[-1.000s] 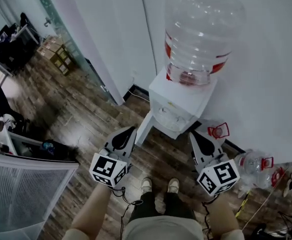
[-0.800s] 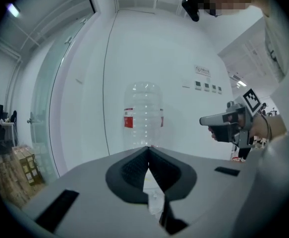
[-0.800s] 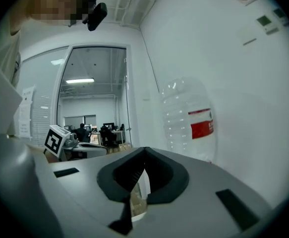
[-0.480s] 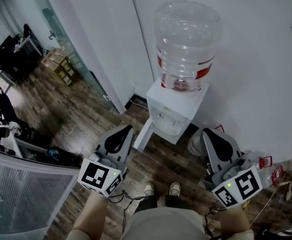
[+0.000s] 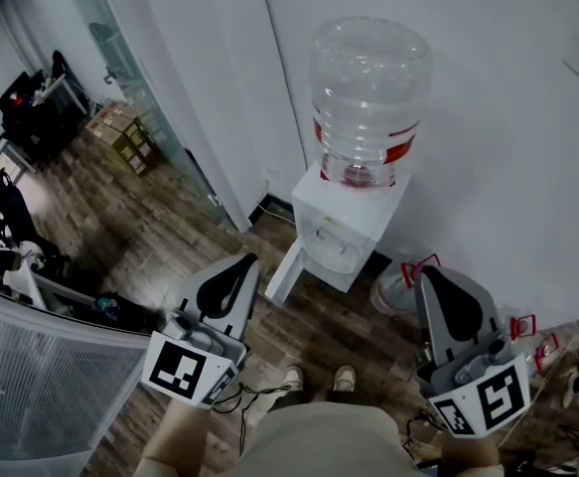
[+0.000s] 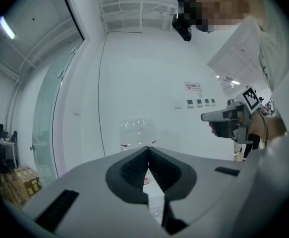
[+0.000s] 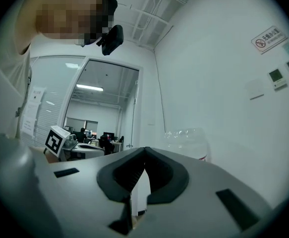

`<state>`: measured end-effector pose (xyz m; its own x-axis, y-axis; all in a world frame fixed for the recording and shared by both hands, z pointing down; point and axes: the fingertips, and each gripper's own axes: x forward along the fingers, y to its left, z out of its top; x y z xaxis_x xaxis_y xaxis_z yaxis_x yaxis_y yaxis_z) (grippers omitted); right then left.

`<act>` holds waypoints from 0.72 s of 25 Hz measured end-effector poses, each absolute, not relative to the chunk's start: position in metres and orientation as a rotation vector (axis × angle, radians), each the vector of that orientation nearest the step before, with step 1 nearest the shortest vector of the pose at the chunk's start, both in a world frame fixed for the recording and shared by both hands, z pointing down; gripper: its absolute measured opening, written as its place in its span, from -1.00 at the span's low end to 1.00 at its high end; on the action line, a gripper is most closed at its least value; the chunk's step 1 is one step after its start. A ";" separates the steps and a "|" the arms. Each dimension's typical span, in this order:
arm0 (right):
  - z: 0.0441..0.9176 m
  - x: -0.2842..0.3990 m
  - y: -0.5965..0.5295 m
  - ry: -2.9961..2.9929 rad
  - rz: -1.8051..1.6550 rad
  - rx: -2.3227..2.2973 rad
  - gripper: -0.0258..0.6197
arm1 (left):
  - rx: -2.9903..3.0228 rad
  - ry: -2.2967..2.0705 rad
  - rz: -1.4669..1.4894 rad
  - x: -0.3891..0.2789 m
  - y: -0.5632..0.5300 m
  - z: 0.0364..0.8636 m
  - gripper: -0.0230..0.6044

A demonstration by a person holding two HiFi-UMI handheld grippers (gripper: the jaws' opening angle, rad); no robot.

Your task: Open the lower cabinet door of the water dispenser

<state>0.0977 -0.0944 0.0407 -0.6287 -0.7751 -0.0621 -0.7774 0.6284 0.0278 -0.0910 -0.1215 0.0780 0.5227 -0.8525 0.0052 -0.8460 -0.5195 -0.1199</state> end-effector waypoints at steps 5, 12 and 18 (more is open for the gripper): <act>0.046 0.094 -0.082 2.804 0.052 -1.298 -0.90 | -2.630 1.517 -0.077 -0.091 -0.106 0.084 -0.91; 0.054 0.084 -0.077 2.858 0.022 -1.251 -0.90 | -2.657 1.479 -0.134 -0.082 -0.098 0.094 -0.91; 0.056 0.081 -0.079 2.872 0.014 -1.223 -0.90 | -2.656 1.475 -0.114 -0.078 -0.099 0.089 -0.91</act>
<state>0.0813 -0.0794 0.0558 -0.6927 -0.7208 -0.0219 -0.7210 0.6929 0.0004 -0.0780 -0.0991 0.0887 0.5276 -0.8493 0.0163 -0.8417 -0.5253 -0.1248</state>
